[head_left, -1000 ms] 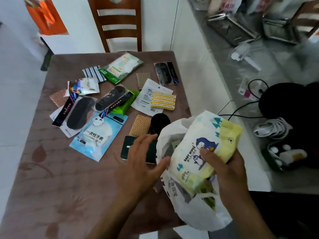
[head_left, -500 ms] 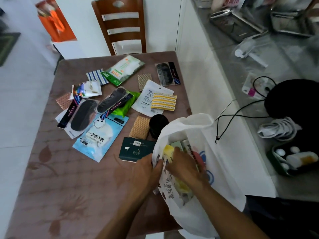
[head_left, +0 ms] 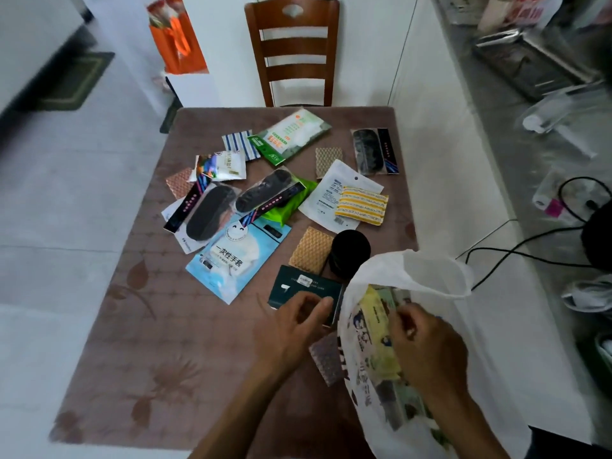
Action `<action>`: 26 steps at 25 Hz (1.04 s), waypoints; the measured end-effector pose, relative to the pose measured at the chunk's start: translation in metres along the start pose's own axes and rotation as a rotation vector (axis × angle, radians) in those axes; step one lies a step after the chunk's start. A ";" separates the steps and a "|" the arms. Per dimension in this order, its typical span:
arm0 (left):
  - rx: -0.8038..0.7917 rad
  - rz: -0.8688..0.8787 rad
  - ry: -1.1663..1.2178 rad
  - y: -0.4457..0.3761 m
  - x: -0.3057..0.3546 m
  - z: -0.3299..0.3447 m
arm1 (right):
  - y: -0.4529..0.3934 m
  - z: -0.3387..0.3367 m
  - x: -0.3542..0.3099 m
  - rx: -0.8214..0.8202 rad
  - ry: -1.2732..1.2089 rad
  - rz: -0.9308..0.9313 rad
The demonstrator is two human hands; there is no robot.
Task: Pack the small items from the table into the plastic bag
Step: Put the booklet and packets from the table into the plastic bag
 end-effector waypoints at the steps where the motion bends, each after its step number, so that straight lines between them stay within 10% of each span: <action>1: 0.042 -0.038 0.049 -0.006 -0.013 -0.009 | 0.005 -0.012 -0.034 0.089 -0.108 -0.104; 5: 0.244 0.016 -0.402 -0.042 -0.052 -0.030 | 0.007 -0.025 -0.111 0.202 -0.223 -0.422; 9: -0.057 0.243 -0.971 -0.088 -0.075 0.016 | -0.013 0.008 -0.128 0.139 -0.228 -0.410; 12: 0.002 0.285 -1.119 -0.105 -0.083 0.025 | 0.002 0.016 -0.107 0.145 -0.254 -0.328; 18: 0.078 0.094 -0.628 -0.091 -0.077 -0.019 | 0.029 -0.005 -0.063 0.221 -0.413 -0.038; 22: 0.071 0.388 -0.286 -0.025 -0.026 -0.084 | 0.023 -0.027 -0.062 0.111 -0.709 0.037; 26: -0.170 0.833 -0.597 0.033 0.080 -0.069 | 0.015 -0.034 -0.062 -0.398 -0.929 0.191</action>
Point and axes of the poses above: each hand's wrist, its own y-axis away from the middle knuckle, its own z-axis out of the palm, x = y × z, the point moved 6 cm from there along -y, towards the middle knuckle, and after that the axes turned 12 degrees about -y, right-handed, at the moved point
